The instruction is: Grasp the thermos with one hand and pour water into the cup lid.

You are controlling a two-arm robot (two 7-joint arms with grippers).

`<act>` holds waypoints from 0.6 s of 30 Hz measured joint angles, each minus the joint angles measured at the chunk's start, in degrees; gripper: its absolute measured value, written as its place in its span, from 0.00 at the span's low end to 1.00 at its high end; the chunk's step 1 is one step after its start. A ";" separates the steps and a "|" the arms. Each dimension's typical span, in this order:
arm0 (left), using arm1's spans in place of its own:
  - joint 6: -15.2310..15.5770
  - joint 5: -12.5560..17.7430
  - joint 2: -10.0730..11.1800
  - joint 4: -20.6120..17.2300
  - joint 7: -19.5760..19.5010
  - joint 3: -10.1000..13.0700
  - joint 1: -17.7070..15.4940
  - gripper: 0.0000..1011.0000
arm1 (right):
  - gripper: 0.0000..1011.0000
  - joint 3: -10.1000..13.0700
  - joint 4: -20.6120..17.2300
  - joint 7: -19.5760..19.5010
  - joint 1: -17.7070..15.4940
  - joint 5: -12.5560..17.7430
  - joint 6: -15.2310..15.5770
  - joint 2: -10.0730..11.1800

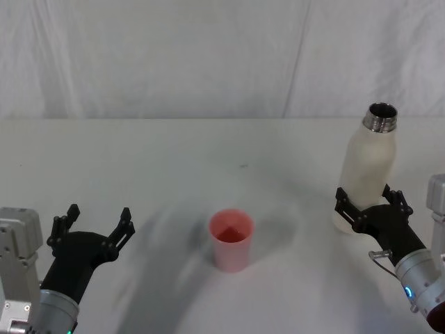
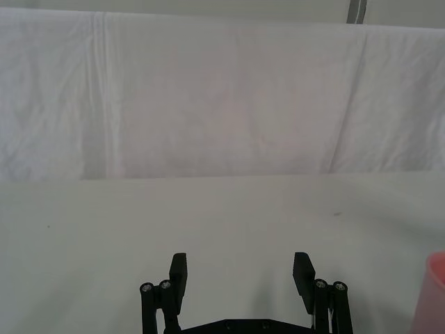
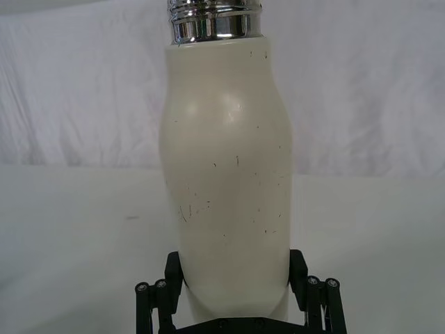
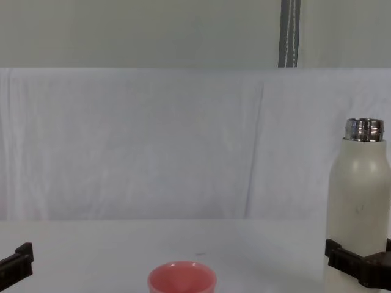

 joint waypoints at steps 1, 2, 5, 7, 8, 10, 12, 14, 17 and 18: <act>0.00 0.00 0.00 0.00 0.00 0.00 0.00 0.99 | 0.94 -0.02 0.06 0.02 0.05 -0.01 0.00 0.00; 0.00 0.00 0.00 0.00 0.00 0.00 0.00 0.99 | 0.94 -0.04 0.13 0.07 0.12 -0.02 0.01 0.00; 0.00 0.00 0.00 0.00 0.00 0.00 0.00 0.99 | 0.94 -0.07 0.16 0.13 0.21 -0.05 0.09 0.00; 0.00 0.00 0.00 0.00 0.00 0.00 0.00 0.99 | 0.94 -0.12 0.16 0.13 0.24 -0.10 0.19 0.00; 0.00 0.00 0.01 0.00 0.00 0.00 0.00 0.99 | 0.94 -0.14 0.16 0.14 0.25 -0.12 0.21 0.00; 0.00 0.00 0.00 0.00 0.00 0.00 0.00 0.99 | 0.94 -0.15 0.16 0.15 0.27 -0.15 0.26 0.02; 0.00 0.00 0.01 0.00 0.00 0.00 0.00 0.99 | 0.94 -0.16 0.16 0.17 0.33 -0.17 0.36 0.04; 0.00 0.00 0.00 0.00 0.00 0.00 0.00 0.99 | 0.94 -0.16 0.23 0.19 0.38 -0.18 0.37 0.04; 0.00 0.00 0.00 0.00 0.00 0.00 0.00 0.99 | 0.94 -0.16 0.34 0.25 0.44 -0.17 0.42 0.06; 0.00 0.00 0.00 0.00 0.00 0.00 0.00 0.99 | 0.94 -0.16 0.37 0.25 0.45 -0.16 0.45 0.06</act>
